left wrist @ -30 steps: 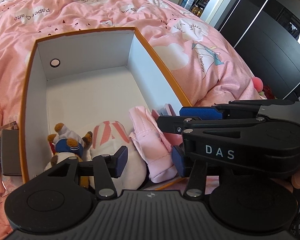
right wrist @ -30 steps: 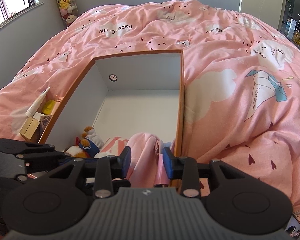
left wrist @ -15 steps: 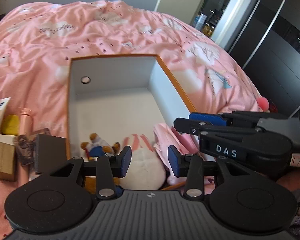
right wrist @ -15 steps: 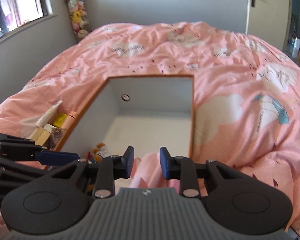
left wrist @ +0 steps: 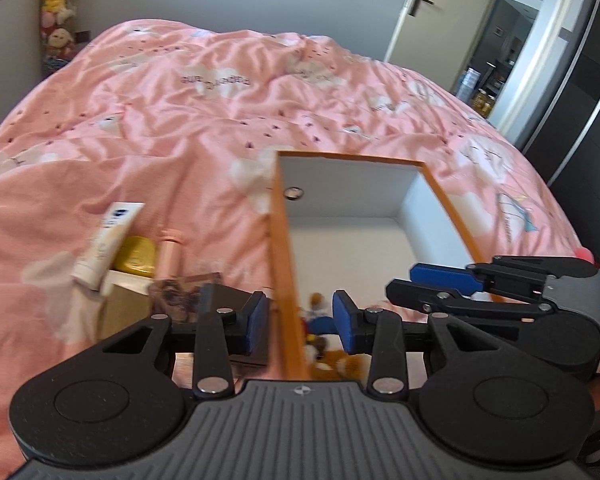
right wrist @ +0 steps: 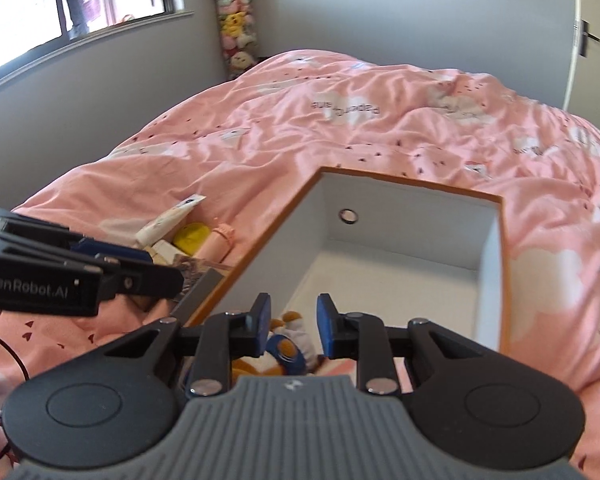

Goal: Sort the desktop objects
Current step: 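Move both grippers back to the item pile beside the box, then grasp the black square box with the right gripper while the left gripper reaches the PHOTO CARD box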

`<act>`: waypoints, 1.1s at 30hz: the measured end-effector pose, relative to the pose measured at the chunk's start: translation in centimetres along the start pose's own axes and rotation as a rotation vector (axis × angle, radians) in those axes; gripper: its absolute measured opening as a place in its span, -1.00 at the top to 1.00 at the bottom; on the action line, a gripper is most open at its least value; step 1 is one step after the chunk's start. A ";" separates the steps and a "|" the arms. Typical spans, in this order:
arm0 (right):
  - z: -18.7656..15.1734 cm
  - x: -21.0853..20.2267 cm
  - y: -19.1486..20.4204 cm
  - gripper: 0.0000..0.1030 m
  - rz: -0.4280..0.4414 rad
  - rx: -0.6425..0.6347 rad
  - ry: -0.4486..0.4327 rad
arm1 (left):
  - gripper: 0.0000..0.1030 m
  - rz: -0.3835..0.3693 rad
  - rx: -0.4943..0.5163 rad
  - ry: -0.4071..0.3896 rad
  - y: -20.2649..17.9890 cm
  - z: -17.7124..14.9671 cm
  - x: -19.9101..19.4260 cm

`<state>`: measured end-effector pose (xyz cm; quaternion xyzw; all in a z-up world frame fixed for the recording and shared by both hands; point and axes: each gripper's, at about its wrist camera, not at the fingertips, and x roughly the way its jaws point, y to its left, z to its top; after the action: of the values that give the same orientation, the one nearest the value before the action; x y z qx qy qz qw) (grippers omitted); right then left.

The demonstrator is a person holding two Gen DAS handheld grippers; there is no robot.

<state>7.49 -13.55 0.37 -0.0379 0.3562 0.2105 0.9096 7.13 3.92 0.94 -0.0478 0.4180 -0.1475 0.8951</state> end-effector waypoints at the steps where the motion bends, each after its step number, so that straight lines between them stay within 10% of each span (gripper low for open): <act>1: 0.3 0.3 0.3 0.49 0.012 -0.006 0.004 | 0.18 0.020 -0.008 -0.003 0.7 0.1 -0.2; 16: 4.0 7.8 5.9 0.46 0.167 -0.150 0.172 | 0.18 0.160 -0.086 0.074 9.5 -0.3 0.0; 33: 5.2 16.3 9.3 -0.11 0.228 -0.528 0.515 | 0.18 0.113 0.137 0.200 10.4 0.8 4.3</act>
<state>17.66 1.84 -5.81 -0.2825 0.5085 0.3785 0.7200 12.66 12.48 -3.83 0.0521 0.4961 -0.1291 0.8570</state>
